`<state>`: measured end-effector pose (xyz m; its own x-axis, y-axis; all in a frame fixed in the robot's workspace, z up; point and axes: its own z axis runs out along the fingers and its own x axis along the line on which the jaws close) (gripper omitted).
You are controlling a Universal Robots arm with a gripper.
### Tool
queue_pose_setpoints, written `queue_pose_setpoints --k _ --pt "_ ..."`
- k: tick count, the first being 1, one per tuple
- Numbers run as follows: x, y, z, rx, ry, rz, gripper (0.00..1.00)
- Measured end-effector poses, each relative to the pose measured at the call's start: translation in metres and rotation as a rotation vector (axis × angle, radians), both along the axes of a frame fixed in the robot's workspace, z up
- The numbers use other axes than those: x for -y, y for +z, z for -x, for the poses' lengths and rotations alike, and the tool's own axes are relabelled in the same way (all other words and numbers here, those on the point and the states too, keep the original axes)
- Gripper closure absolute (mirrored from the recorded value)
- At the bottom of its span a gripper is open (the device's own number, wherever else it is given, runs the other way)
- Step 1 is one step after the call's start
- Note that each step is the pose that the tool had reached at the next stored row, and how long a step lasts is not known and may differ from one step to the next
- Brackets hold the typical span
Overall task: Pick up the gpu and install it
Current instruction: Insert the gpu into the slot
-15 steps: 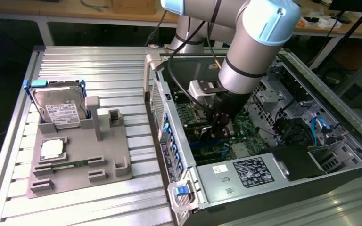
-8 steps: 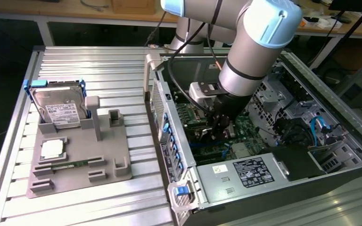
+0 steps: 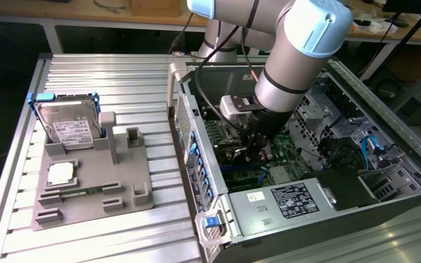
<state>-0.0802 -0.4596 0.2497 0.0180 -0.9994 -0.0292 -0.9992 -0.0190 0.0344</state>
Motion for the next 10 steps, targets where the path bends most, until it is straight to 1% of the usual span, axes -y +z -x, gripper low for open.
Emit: queue_pose_setpoints --k 1,2,10 --pt "0.0000 0.0000 0.0000 0.0000 0.000 -0.0046 0.72" --pt "-0.0001 0.0000 0.0001 0.0001 0.000 -0.0068 0.72" --pt "0.0000 -0.0002 0.0035 0.0000 0.000 -0.0068 0.72"
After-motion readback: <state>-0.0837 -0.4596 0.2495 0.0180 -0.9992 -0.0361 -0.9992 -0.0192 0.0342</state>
